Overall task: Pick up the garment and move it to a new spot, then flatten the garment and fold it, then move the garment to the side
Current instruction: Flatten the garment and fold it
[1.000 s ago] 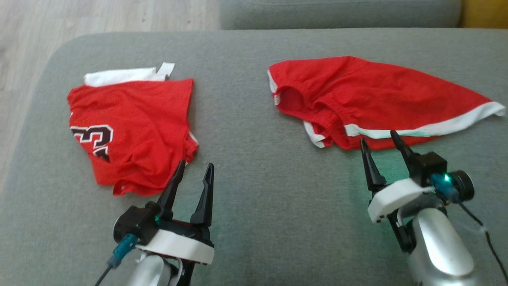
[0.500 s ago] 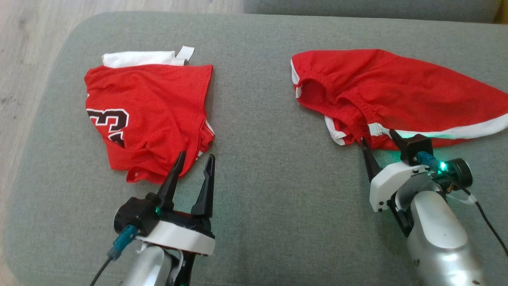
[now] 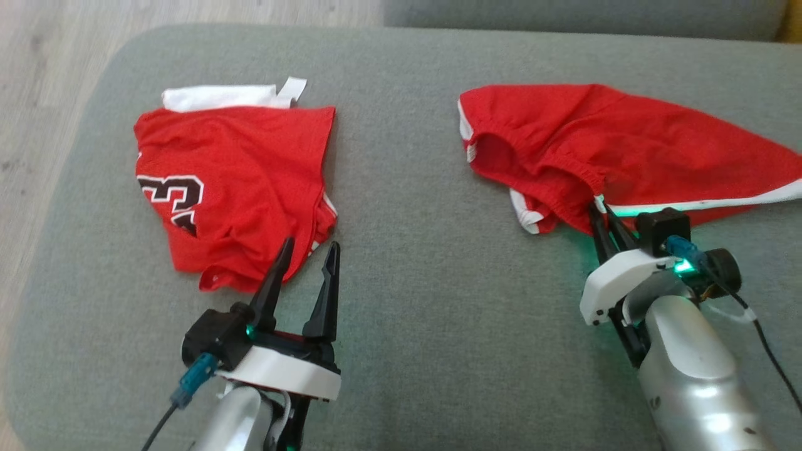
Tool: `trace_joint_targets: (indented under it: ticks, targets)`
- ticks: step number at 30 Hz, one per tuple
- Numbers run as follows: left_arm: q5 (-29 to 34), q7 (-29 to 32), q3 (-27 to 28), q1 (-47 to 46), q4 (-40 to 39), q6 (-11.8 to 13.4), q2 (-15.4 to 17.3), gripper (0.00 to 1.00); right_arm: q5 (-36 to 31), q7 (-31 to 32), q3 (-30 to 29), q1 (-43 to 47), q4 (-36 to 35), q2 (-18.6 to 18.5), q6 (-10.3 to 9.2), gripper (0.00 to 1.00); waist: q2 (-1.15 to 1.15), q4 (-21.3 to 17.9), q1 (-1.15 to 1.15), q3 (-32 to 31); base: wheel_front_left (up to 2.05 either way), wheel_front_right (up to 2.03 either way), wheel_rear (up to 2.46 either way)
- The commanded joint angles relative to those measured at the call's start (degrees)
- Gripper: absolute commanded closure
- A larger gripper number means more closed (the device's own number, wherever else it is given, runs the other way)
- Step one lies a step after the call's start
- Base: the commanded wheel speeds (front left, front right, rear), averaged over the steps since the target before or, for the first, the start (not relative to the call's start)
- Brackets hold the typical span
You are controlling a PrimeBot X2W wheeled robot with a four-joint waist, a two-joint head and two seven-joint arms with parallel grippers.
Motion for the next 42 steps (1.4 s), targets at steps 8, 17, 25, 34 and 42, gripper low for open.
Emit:
trace_joint_targets:
  ticks: [8,17,25,34,42]
  targets:
    - [0.4,-0.5,3.3,0.2,-1.9,-0.3,0.5,0.0,9.1,-1.8,11.3,3.7,-9.4,0.0,-0.04,1.0,0.0,-4.1,0.0,-4.8,0.0,0.0,0.0]
    - [0.4,-0.5,3.3,1.5,-2.3,-0.3,0.6,0.0,12.1,7.1,22.3,12.7,-23.5,0.0,-0.04,1.0,0.0,-4.9,0.0,-7.8,0.0,0.0,0.0]
    - [0.2,-0.5,3.1,2.5,-2.5,-0.3,1.3,0.0,13.4,13.9,30.0,19.8,-31.2,0.0,-0.04,1.0,0.0,-3.6,0.0,-9.2,0.0,0.0,0.0]
    - [0.6,-0.5,3.3,2.6,-2.8,-0.3,1.4,0.0,14.7,14.3,30.1,20.8,-34.3,0.0,-0.04,0.0,0.0,-4.0,0.0,-9.1,0.0,0.0,0.0]
    - [0.7,-0.5,3.0,2.3,-2.9,-0.3,1.3,0.0,13.4,7.9,18.6,18.9,-36.0,0.0,-0.04,0.0,0.0,-6.3,0.0,-8.8,0.0,0.0,0.0]
